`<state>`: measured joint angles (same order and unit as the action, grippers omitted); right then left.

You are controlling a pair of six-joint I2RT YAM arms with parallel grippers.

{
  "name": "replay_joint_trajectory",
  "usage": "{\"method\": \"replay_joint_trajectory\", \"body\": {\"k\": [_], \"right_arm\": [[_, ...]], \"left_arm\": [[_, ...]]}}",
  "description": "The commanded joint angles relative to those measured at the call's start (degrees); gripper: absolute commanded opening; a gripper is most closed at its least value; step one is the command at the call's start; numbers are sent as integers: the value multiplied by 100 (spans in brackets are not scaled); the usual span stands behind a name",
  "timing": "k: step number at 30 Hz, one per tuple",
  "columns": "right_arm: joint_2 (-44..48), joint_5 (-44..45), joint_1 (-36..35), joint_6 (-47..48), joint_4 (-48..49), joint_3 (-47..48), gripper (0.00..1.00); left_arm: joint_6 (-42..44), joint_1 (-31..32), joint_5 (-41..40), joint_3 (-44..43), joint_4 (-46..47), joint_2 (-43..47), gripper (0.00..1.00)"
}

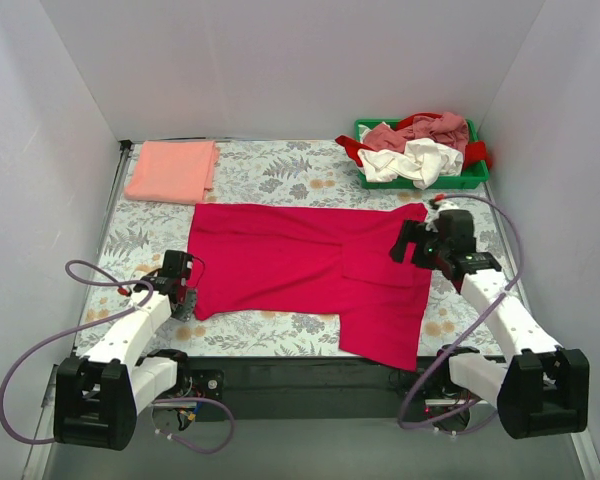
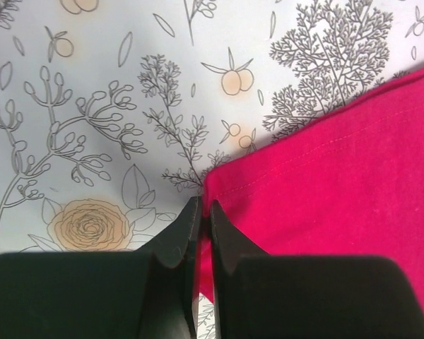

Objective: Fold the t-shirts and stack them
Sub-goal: Fold the tshirt

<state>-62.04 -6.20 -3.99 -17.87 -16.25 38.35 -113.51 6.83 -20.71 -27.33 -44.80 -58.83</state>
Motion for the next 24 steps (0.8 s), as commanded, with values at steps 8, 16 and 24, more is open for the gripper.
{"method": "replay_joint_trajectory", "body": {"k": [8,16,24], "right_arm": [[298,1367,-4403,-445,-1951,-29,97],[79,911,-5964,-1306,-2919,-599,90],[-62,1059,-6061,-1614,-2910,-662,74]], "left_arm": [[260,-24,234,-71,340,-59,0],[216,-24,190,35,226,152,0],[224,-24,225,-18,147,293,0]]}}
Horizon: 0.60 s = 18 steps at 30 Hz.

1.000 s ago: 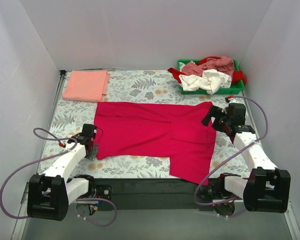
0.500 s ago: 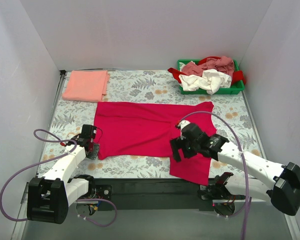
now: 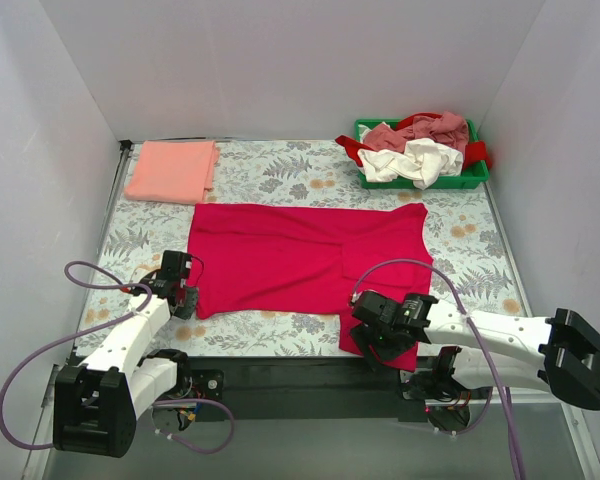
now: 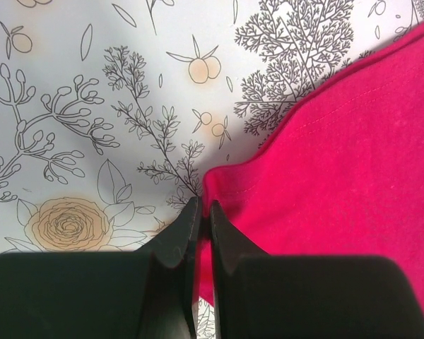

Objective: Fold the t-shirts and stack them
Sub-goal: Fold the tshirt

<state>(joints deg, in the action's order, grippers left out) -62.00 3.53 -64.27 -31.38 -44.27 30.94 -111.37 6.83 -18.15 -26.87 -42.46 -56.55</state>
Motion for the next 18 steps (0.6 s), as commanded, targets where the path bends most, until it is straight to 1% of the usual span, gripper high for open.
{"method": "replay_joint_trajectory", "body": {"k": [1,3,4,5,7,9,10,11,12,14,15,16,18], "right_arm": [[-128,86,-42,-264,-108,88,71],[-198,139,-42,-255,-108,114,70],[-268,148,-42,-255,-117,132,65],[-313,157,-33,-255,-117,149,63],[-444,227,-42,-316,-126,184,55],[-532,375,-33,-360,-134,211,50],[-620,446,-42,-447,-161,228,40],[-673,516,-33,-483,-178,263,38],[-726,656,-42,-518,-231,298,32],[-831,824,-33,-685,-389,360,24],[-805,999,-42,-755,-441,360,11],[-788,1053,-33,-808,-512,369,2],[-665,940,-33,-818,-635,413,1]], "left_arm": [[19,-24,-30,-81,-96,57,0],[37,-24,-4,-108,-114,13,0],[28,-24,-13,-116,-122,4,0],[37,-24,-13,-125,-131,4,0],[10,-15,4,-108,-149,22,0],[-51,-24,5,-90,-149,57,0],[-69,-24,31,-29,-123,100,0],[-69,-24,48,-2,-96,118,0],[-78,-24,66,15,-87,118,0],[-104,-24,57,7,-148,118,0],[-121,-15,40,-28,-245,110,0],[-130,-24,22,-63,-298,118,0],[-130,-24,57,-99,-351,180,0]]}}
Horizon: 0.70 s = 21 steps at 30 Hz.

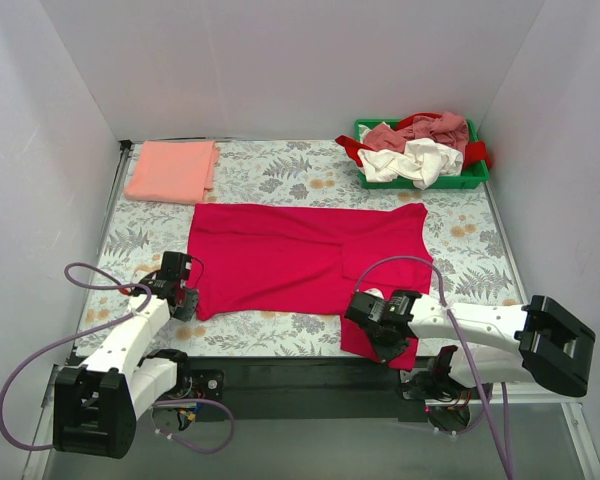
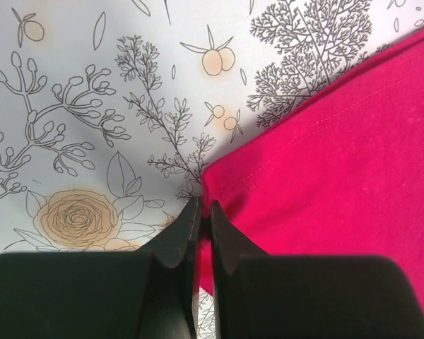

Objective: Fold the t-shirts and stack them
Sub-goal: Fold the tshirt

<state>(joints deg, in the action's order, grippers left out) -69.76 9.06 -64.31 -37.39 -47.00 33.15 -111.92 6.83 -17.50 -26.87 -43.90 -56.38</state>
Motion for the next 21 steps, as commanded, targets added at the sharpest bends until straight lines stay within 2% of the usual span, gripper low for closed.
{"method": "replay_joint_trajectory", "body": {"k": [1,5,10,15,21], "right_arm": [[294,308,-37,-208,-414,201,1],[849,-61,-37,-225,-739,175,1],[1437,-501,-37,-296,-1214,200,1],[1412,-449,-46,-94,-1759,543,1],[1386,-72,-29,-41,-1892,693,1]], "left_arm": [[-84,-24,44,-108,-224,180,0],[-303,-24,141,-239,-549,338,0],[-708,-24,-140,-459,-1147,802,0],[-770,-24,-140,-354,-1138,1173,0],[-797,-24,-167,-424,-1182,971,0]]}}
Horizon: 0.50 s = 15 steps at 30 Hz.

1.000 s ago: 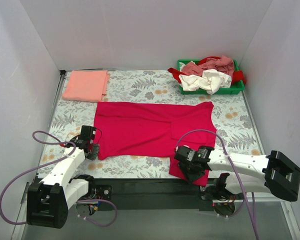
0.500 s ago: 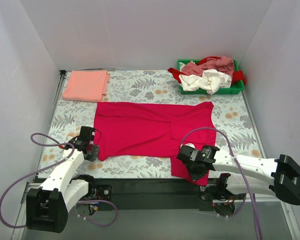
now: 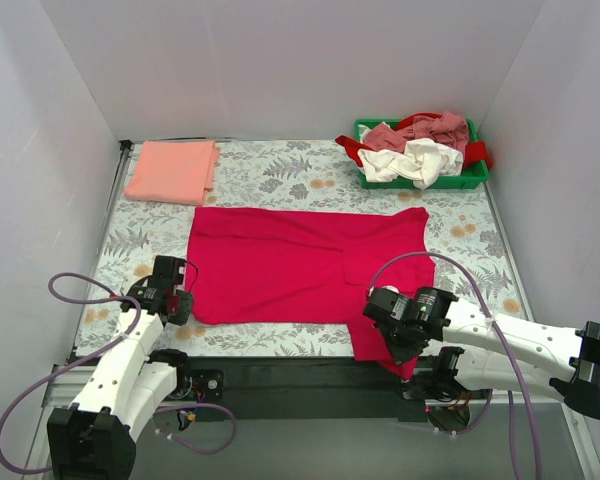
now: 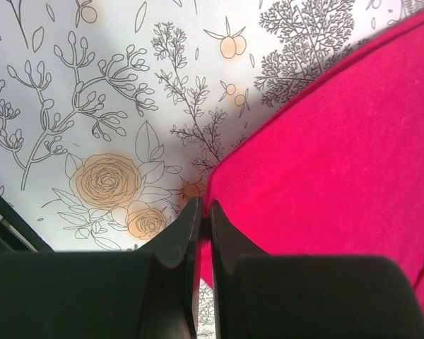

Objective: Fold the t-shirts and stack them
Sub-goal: Fold the tshirt

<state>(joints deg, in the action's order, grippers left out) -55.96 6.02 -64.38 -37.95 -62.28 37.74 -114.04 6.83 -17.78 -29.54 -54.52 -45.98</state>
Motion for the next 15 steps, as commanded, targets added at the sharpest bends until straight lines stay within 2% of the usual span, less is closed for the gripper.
{"method": "replay_joint_trajectory", "body": {"k": [1,8,12,15], "right_arm": [[-54,302,-13,7,-338,260,1],[-380,417,74,253,417,260,1],[-494,1031,530,323,480,489,1],[-582,701,637,630,707,516,1]], "left_arm": [[-541,-24,-138,-166,-94,-104,0],[-233,-24,11,-280,283,-166,0],[-163,-24,73,-342,442,-306,0],[-92,-24,38,-447,443,-412,0]]}}
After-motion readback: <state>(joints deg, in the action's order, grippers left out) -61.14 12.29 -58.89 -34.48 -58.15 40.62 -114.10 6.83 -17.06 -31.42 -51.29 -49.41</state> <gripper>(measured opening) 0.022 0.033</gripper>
